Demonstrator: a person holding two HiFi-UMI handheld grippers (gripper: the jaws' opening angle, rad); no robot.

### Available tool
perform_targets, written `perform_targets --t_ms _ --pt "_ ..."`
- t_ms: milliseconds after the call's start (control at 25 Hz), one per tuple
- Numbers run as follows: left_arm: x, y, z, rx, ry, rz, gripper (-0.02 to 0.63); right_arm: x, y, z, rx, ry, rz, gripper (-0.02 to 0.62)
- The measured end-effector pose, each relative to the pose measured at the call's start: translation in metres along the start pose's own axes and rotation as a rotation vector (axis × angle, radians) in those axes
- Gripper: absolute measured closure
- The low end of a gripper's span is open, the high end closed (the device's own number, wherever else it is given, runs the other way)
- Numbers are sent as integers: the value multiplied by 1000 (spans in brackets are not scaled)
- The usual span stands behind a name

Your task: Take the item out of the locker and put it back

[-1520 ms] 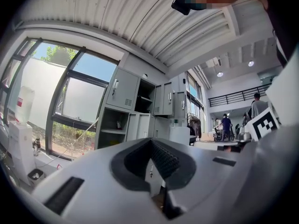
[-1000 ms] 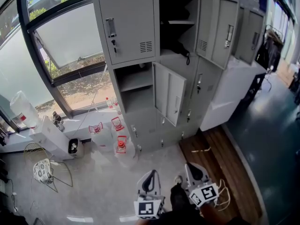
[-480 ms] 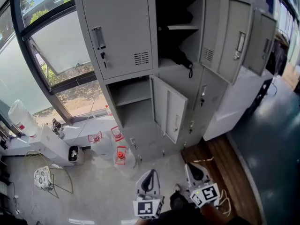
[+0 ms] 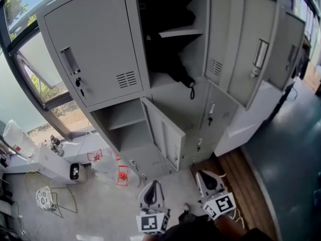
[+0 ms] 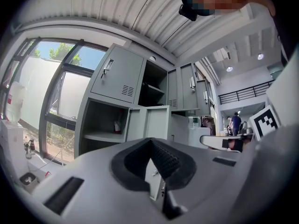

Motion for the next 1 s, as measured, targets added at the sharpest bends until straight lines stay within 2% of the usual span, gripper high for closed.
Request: perform_targets --t_ms 320,440,800,920,1000 --pt "6 45 6 9 33 31 615 47 48 18 21 -16 42 600" --pt "4 52 8 -7 8 30 615 52 60 23 -9 -7 34 600" --pt "-14 67 24 -14 25 -33 615 60 103 74 24 -9 29 600" --pt "-23 68 30 -1 25 -40 614 66 124 102 62 -44 36 516" --pt "-30 68 31 3 25 -39 615 69 137 124 107 -74 35 485"
Point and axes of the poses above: the fingertips, and each gripper's own axes: y forward along the fingers, x to its right, z out of its top, the point moved 6 cm from there along -y, backward along the fingers, and after that the axes turned 1 degree about y, right-handed, at the moved point
